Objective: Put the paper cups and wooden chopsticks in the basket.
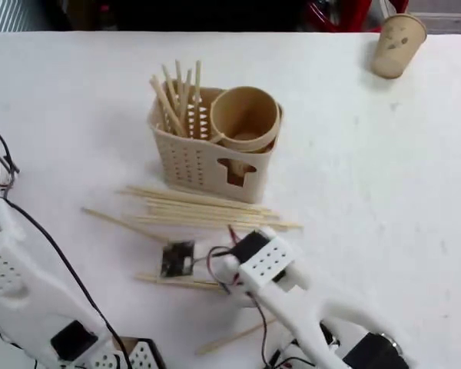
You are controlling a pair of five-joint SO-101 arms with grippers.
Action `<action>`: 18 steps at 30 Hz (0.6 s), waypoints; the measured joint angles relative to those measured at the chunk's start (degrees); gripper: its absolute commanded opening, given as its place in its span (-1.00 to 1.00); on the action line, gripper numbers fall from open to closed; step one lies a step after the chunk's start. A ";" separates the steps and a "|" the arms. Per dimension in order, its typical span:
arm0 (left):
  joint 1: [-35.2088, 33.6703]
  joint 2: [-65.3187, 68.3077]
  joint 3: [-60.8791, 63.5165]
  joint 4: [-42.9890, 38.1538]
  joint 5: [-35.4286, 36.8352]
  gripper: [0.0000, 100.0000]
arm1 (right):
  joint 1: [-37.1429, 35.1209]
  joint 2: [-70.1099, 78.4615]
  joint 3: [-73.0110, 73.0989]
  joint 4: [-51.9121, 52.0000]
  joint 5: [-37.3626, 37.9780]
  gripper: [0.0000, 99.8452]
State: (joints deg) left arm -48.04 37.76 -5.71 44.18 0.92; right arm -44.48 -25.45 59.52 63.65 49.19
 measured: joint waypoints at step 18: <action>0.00 0.00 0.00 0.00 0.00 -0.64 | 2.11 -0.26 5.63 -9.67 -14.15 -0.97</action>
State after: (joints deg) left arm -48.04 37.76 -5.71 44.18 0.92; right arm -42.37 -25.71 65.14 53.98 35.03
